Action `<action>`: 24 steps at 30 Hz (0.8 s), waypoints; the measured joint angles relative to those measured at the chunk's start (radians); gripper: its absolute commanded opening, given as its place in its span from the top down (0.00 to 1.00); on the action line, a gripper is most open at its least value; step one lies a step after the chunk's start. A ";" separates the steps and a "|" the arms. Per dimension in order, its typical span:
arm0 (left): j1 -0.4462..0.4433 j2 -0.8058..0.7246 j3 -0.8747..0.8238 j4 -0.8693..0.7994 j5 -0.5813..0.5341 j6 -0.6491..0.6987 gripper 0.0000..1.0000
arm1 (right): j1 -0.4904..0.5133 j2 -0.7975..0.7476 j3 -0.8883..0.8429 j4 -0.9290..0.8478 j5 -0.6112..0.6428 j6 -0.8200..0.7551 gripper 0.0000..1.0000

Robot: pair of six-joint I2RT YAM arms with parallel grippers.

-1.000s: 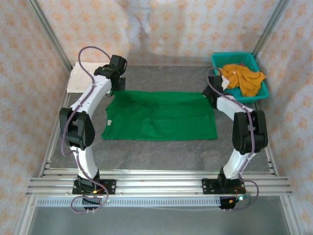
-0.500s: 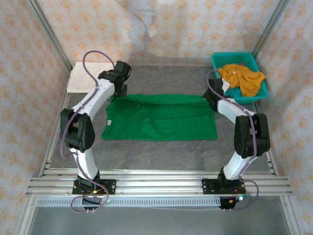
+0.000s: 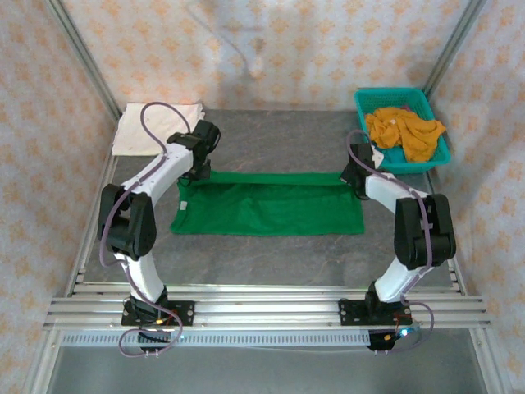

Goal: Fold and stack the t-shirts

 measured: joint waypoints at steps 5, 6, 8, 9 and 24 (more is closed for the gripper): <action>-0.013 -0.058 -0.080 0.001 0.002 -0.029 0.77 | 0.000 -0.041 -0.041 -0.008 -0.032 0.009 0.82; -0.019 -0.076 -0.105 0.002 0.005 -0.039 0.70 | 0.000 -0.054 -0.055 -0.013 -0.039 0.010 0.79; -0.040 -0.129 -0.177 0.000 0.028 -0.059 0.70 | 0.000 -0.099 -0.099 -0.032 -0.050 0.018 0.79; -0.052 -0.155 -0.210 0.001 0.041 -0.068 0.70 | 0.000 -0.124 -0.121 -0.044 -0.056 0.020 0.78; -0.090 -0.158 -0.220 0.055 0.166 -0.091 0.63 | 0.058 -0.155 -0.060 -0.148 -0.095 0.029 0.74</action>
